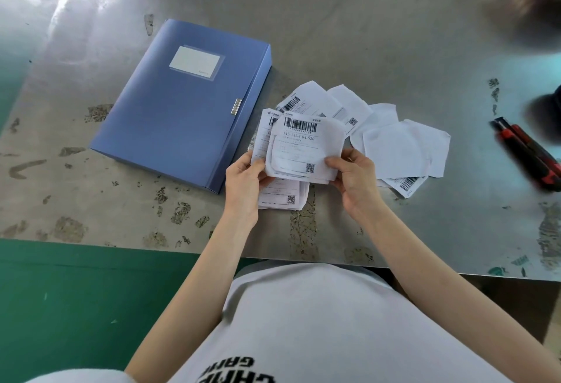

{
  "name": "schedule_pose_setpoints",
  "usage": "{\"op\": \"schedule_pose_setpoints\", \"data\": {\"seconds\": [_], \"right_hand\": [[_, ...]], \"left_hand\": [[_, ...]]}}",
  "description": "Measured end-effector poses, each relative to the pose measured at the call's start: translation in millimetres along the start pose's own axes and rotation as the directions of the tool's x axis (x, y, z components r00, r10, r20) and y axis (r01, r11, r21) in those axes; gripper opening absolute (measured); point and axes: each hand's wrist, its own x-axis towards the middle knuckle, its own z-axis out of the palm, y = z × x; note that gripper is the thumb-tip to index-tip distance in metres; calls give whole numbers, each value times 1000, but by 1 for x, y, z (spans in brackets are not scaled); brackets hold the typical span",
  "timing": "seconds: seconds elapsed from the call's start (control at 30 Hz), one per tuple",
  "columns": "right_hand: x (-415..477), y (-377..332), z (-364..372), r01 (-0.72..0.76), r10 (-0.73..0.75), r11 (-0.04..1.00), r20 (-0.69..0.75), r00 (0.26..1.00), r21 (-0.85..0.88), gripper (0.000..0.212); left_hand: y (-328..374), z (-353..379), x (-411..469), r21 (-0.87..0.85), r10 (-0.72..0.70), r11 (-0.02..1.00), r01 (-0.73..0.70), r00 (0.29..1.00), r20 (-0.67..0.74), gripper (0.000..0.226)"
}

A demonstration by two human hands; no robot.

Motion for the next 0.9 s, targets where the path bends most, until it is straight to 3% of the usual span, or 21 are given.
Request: {"op": "schedule_pose_setpoints", "data": {"seconds": [0.23,0.37,0.53,0.6,0.73,0.8,0.9], "right_hand": [[-2,12,5,24,-25,990,1,1000,-137,18],[-2,20,10,20,-18,986,11,1000,-165,18],[-4,28,14,58,-45,963,54,998,-264,19],[-4,30,13,61,-45,934,54,998,-352,19],[-3,32,13,131,-100,821,87,991,-555,21],[-4,32,12,197,-150,737,129,980,-646,22],[-5,35,10,265,-196,655,180,964,-707,26]], "left_hand": [[-13,-4,-9,-89,-82,993,75,993,-81,24],[-16,-10,-14,53,26,998,-25,999,-22,14],[-23,-17,-19,130,36,991,-26,997,-71,11],[-26,-21,-19,258,64,966,-37,993,-100,15],[-29,-26,-19,638,274,756,-149,956,-101,19],[-30,-27,-19,754,368,620,-216,929,-36,12],[-32,-30,-19,863,449,425,-274,892,62,29]]}}
